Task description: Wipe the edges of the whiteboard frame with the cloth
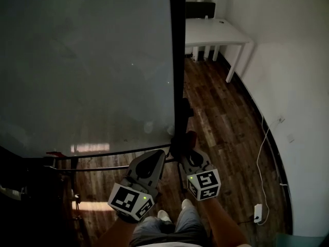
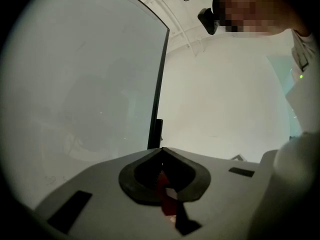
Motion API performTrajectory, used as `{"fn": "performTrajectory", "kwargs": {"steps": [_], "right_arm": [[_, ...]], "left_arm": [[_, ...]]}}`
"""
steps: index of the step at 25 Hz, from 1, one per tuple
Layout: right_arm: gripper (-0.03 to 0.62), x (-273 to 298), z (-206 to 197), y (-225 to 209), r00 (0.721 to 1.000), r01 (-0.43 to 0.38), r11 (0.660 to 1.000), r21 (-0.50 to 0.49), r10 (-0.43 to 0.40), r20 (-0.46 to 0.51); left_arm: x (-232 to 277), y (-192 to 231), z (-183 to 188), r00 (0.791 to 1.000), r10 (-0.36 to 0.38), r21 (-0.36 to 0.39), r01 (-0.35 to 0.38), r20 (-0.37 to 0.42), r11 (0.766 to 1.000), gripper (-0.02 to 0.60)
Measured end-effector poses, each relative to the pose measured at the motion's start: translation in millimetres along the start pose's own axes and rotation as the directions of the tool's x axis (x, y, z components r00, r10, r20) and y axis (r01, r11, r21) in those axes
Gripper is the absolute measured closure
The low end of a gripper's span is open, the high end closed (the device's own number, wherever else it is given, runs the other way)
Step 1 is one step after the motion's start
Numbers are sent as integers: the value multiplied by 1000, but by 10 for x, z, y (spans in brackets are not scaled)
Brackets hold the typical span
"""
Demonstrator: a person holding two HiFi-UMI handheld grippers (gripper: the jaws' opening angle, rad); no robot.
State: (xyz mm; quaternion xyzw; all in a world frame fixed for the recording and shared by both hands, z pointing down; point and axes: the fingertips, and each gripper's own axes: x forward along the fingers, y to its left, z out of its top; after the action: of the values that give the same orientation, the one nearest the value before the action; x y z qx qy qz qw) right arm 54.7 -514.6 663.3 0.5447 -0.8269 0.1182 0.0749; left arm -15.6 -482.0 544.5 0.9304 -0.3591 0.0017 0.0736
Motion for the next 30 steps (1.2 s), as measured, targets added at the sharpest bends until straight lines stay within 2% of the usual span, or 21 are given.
{"fn": "performTrajectory", "kwargs": {"steps": [7,14,24,30], "right_arm": [[549,-553,769,151,1000,3,999,34,-3,-2],[549,-1058,1504,402,999,-12,998,67,9,53],[551,-1493,1851,550,996,3,1000,31,-5,88],[551,-1513,1881,598,995,-17,999,29,14,95]], "left_arm": [[-121,-253,367,999,-19,-43,18,-38,999,574],[-327,-520,727,999,-30,-72,27,-38,997,574],[-465,-1025,1072,997,-68,4,68,-22,998,574],[-500,-1025,1083,1000,-26,-15,26,-14,1000,574]]}}
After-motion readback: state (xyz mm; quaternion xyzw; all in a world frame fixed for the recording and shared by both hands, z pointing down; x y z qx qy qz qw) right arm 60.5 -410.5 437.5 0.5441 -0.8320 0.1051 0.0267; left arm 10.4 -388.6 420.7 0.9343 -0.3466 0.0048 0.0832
